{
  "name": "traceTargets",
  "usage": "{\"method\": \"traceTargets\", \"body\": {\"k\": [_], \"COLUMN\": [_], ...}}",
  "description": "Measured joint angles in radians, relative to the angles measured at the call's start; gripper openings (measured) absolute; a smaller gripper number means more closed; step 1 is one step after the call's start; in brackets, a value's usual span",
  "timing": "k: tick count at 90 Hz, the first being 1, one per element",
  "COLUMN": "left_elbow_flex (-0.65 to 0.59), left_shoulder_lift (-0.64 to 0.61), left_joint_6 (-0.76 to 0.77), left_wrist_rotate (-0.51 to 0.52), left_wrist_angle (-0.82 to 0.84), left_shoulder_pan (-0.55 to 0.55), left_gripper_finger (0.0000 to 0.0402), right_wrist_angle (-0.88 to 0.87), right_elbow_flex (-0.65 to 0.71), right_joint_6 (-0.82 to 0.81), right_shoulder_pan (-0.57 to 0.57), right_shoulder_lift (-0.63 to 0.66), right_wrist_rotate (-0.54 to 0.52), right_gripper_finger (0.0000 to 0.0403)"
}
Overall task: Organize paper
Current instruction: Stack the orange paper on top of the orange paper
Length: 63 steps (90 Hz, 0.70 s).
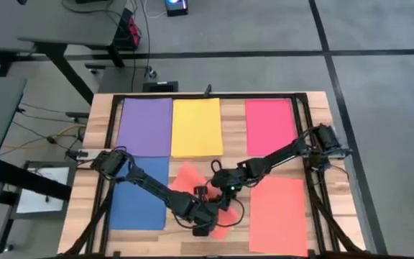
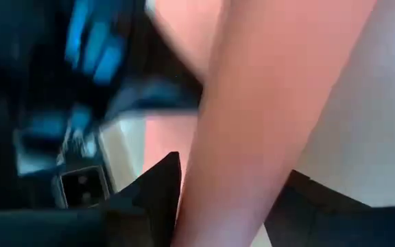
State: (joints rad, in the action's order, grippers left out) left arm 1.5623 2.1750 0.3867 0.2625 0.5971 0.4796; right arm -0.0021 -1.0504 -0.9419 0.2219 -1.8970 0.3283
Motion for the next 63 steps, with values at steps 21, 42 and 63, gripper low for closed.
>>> {"method": "traceTargets", "body": {"k": [21, 42, 63], "left_elbow_flex": [0.0, 0.0, 0.0], "left_shoulder_lift": [-0.002, 0.001, 0.003], "left_joint_6": [-0.041, -0.009, 0.056], "left_wrist_rotate": [-0.004, 0.008, 0.055], "left_wrist_angle": [-0.004, -0.007, -0.016], "left_shoulder_pan": [-0.001, 0.004, 0.015], "left_gripper_finger": [0.0, 0.0, 0.0], "right_wrist_angle": [-0.009, -0.023, -0.065], "right_elbow_flex": [-0.001, -0.002, -0.002], "right_joint_6": [-0.01, 0.004, 0.111], "right_shoulder_pan": [-0.019, -0.054, -0.087], "right_shoulder_lift": [0.028, 0.127, 0.108], "right_wrist_rotate": [-0.07, -0.107, -0.123], "right_gripper_finger": [0.0132, 0.0134, 0.0162]}}
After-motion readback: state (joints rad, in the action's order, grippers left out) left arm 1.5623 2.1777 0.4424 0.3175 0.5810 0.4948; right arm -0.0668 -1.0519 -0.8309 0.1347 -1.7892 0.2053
